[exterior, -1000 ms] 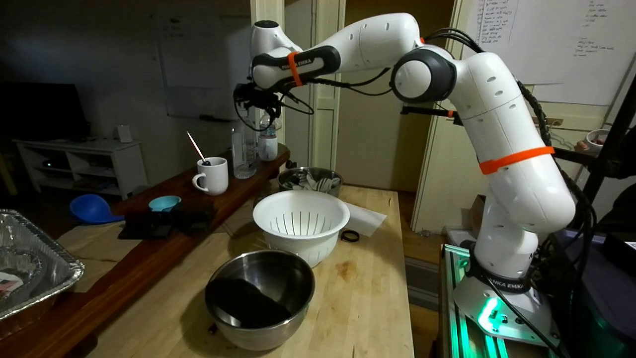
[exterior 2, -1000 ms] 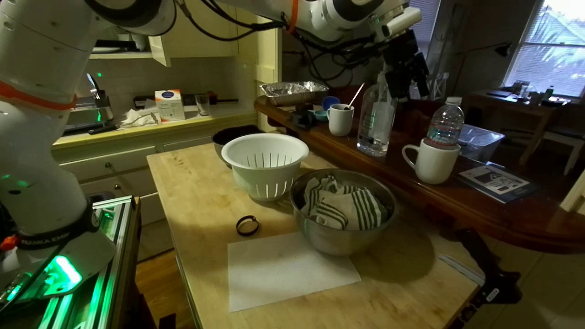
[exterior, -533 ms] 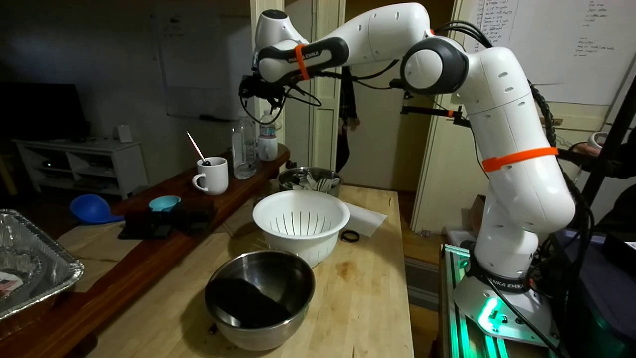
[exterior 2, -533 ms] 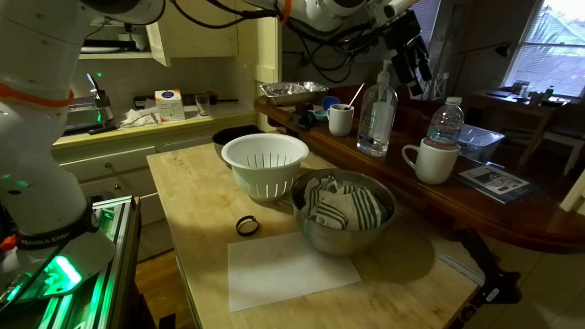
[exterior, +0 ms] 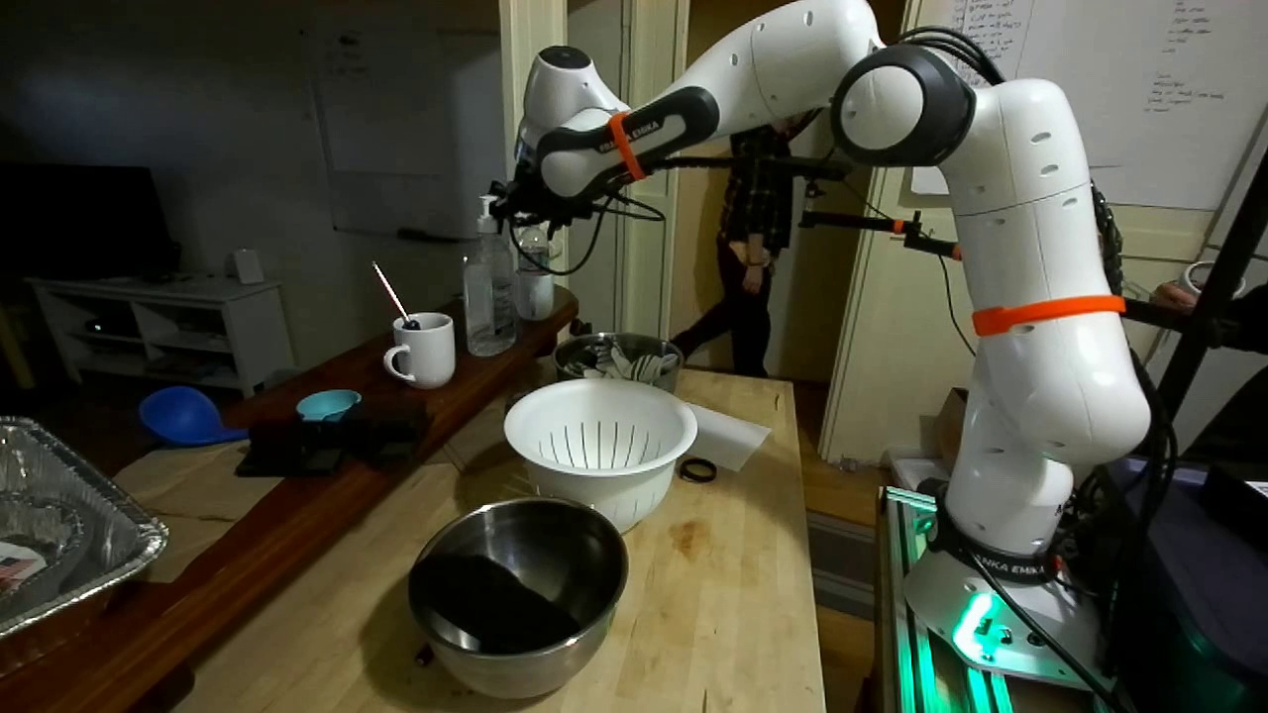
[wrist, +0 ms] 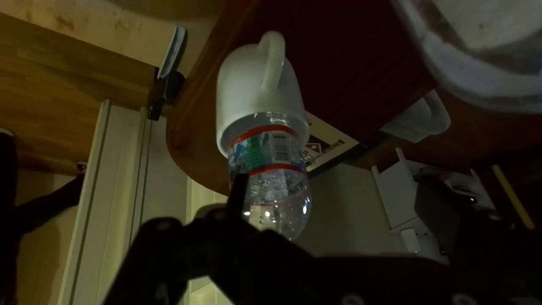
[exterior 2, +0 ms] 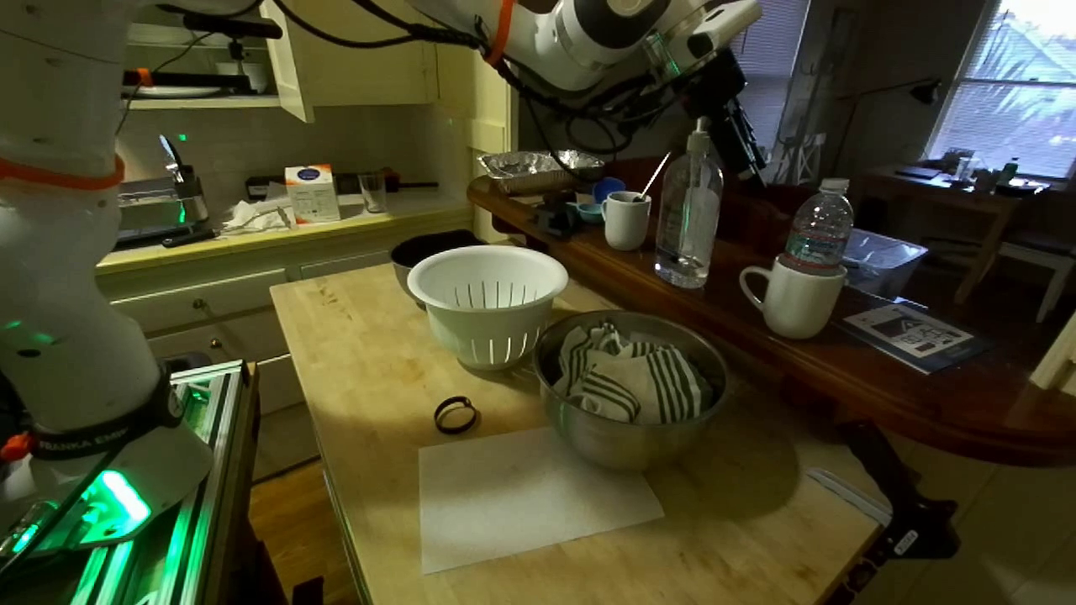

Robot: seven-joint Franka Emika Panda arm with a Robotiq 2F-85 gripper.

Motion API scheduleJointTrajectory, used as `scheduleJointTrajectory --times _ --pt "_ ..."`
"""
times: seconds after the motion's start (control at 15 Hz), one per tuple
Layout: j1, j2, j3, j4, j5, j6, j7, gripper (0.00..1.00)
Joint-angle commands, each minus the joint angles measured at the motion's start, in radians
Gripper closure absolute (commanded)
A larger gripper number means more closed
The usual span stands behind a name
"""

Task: Move the soap bottle forward and put the jar inside the white bowl

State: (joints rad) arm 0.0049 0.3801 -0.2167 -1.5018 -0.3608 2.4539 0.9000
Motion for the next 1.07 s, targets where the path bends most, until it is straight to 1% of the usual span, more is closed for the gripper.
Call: scheduleJointTrajectory --times 0.0,0.07,0.13,0.4,0.67,0.8,0.87,1.0 --pt "0.022 -0.082 -0.012 -0.133 -0.018 0.026 0.021 0.00" --pt "0.025 -0.081 -0.016 -0.139 -0.017 0.011 0.049 0.00" --pt "0.021 -0.080 -0.012 -0.148 -0.006 0.019 0.060 0.00" --pt "0.022 -0.048 -0.012 -0.124 0.007 -0.001 0.154 0.00" --pt "0.021 -0.031 -0.012 -0.094 0.006 -0.020 0.215 0.00" --pt "0.022 -0.015 -0.009 -0.066 0.017 -0.047 0.250 0.00" --pt "0.028 0.010 -0.013 -0.031 0.008 -0.058 0.282 0.00" --pt "0.019 0.063 0.008 0.038 0.046 -0.037 0.281 0.00"
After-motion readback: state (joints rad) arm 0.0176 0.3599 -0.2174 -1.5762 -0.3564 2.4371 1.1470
